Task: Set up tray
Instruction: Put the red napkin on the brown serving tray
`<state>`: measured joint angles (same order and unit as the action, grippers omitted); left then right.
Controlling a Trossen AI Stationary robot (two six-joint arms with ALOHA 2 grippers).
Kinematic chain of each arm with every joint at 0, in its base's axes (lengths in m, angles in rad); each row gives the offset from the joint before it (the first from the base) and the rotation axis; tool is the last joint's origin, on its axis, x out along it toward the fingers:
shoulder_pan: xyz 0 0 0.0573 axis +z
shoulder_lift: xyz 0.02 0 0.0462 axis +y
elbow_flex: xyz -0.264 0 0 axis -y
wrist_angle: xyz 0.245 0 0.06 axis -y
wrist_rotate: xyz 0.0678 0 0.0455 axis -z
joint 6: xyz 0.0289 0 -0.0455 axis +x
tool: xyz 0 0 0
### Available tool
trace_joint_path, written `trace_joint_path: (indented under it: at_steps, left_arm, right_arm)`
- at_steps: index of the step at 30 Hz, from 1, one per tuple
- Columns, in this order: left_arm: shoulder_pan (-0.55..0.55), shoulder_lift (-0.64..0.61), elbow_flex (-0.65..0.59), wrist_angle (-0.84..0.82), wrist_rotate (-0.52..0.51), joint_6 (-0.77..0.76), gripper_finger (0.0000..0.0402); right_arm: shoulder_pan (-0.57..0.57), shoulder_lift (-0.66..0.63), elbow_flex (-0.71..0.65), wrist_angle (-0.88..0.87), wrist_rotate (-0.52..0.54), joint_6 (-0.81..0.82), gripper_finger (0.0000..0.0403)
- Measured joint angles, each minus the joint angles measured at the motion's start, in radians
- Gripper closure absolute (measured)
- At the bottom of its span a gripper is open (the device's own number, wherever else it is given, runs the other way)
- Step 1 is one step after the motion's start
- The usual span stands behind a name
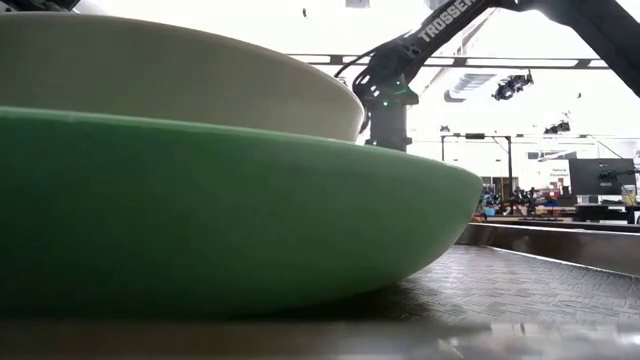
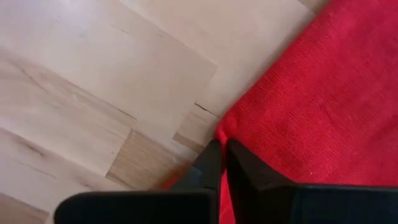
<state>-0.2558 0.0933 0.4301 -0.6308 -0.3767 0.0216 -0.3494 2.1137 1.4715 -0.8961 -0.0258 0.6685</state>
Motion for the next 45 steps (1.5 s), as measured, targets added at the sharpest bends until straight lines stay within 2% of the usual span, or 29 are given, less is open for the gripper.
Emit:
trace_joint_path:
  at_steps: [8, 13, 27, 36, 45]
  left_arm:
    - [0.0, 0.0, 0.0, 0.0, 0.009, -0.007, 0.0266]
    - [0.0, 0.0, 0.0, 0.0, 0.009, -0.007, 0.0266]
    - [0.0, 0.0, 0.0, 0.001, 0.01, -0.03, 0.0266]
    - [0.0, 0.0, 0.0, 0.014, 0.01, -0.031, 0.0266]
    - [0.0, 0.0, 0.0, 0.03, 0.01, -0.031, 0.0266]
  right_arm:
    - [-0.005, 0.001, 0.014, -0.052, -0.045, -0.065, 0.0403]
    - [-0.004, 0.009, 0.078, -0.14, -0.024, -0.16, 0.0402]
    - [-0.008, 0.007, 0.202, -0.225, -0.018, -0.354, 0.0402]
    - [0.018, 0.005, 0.208, -0.294, -0.101, -0.464, 0.0402]
    - [0.088, 0.002, 0.21, -0.32, -0.167, -0.487, 0.0402]
